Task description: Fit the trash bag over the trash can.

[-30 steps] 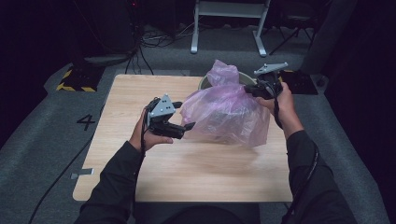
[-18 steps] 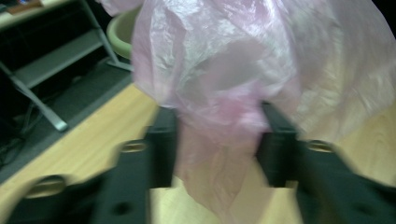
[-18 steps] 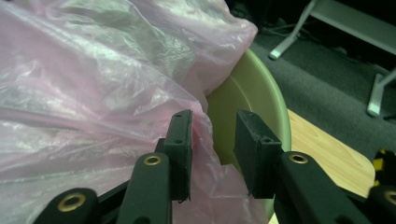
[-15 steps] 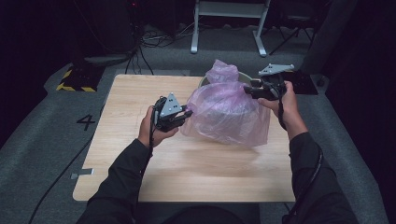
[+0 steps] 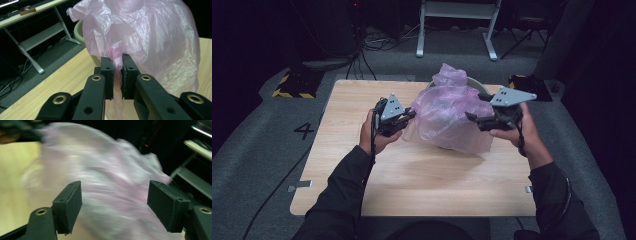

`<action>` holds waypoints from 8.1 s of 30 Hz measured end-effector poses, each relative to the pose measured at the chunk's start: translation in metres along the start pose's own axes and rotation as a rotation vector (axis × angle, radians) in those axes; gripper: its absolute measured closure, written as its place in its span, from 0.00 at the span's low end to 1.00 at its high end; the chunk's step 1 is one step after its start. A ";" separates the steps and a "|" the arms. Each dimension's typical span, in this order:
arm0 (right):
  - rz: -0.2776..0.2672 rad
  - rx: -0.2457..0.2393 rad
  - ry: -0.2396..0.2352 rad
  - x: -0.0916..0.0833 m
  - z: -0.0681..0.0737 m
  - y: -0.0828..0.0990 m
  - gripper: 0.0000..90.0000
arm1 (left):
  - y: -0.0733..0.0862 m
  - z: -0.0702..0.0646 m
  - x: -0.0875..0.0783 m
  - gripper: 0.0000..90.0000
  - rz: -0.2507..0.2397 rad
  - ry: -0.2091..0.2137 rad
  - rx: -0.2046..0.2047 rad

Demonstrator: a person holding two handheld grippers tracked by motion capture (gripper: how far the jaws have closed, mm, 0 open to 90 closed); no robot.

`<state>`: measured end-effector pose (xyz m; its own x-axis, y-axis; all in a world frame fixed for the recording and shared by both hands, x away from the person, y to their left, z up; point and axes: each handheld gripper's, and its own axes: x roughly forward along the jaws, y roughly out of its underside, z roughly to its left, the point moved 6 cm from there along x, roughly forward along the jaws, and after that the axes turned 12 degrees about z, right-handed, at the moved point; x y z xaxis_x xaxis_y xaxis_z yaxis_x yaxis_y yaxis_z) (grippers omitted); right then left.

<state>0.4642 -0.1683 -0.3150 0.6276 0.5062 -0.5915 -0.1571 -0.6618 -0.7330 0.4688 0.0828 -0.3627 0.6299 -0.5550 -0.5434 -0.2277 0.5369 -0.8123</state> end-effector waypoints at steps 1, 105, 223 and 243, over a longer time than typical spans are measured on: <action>0.000 0.000 0.000 0.000 0.000 0.000 0.32 | 0.000 0.000 0.000 0.92 0.000 0.000 0.000; -0.044 0.183 0.253 -0.018 -0.056 0.035 0.33 | -0.031 0.022 0.023 1.00 0.031 -0.055 -0.003; -0.024 0.340 0.111 0.048 -0.095 0.044 0.96 | -0.042 -0.024 -0.009 0.52 -0.034 0.157 0.207; -0.028 0.312 0.103 0.052 -0.092 0.031 0.94 | -0.032 0.023 0.033 0.94 0.198 0.036 0.208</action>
<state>0.5620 -0.2131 -0.3376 0.7064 0.4530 -0.5439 -0.3542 -0.4390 -0.8257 0.5139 0.0615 -0.3503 0.5603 -0.4465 -0.6976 -0.1843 0.7540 -0.6306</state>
